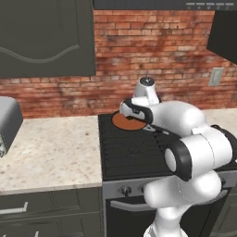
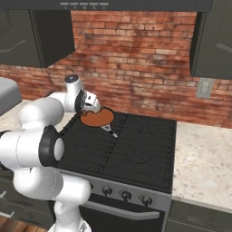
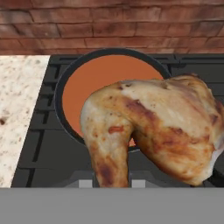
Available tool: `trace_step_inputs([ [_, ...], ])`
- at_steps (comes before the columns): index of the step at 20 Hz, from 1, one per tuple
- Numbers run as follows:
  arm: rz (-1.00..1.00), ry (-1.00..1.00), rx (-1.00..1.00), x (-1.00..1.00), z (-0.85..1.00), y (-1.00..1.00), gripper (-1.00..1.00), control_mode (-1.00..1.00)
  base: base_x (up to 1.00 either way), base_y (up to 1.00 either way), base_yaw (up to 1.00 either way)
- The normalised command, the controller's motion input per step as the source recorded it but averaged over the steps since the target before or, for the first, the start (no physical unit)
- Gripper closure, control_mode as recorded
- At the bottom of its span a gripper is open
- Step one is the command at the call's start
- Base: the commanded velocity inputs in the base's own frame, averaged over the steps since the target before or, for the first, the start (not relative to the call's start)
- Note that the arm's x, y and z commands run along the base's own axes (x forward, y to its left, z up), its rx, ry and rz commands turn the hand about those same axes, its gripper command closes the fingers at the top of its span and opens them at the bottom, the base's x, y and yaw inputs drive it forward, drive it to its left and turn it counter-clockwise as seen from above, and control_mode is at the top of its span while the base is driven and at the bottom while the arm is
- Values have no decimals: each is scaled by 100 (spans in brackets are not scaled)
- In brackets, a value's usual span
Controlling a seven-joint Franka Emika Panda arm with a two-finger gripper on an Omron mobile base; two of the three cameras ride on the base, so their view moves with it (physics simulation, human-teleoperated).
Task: Retrieve the chicken drumstick from the fridge and place it on the saucepan with marinade on the stove.
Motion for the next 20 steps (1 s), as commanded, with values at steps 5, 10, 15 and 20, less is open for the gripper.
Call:
trace_step_inputs([
  [5, 0, 16, 2, 61, -15, -7, 100, -100, 0, 0, 0],
  [10, -1, 5, 1, 55, -11, 2, 100, -100, 0, 0, 0],
  [15, -1, 0, 0, 23, -10, 11, 100, -100, 0, 0, 0],
  [20, -1, 0, 0, 0, -19, 0, 100, -100, 0, 0, 0],
])
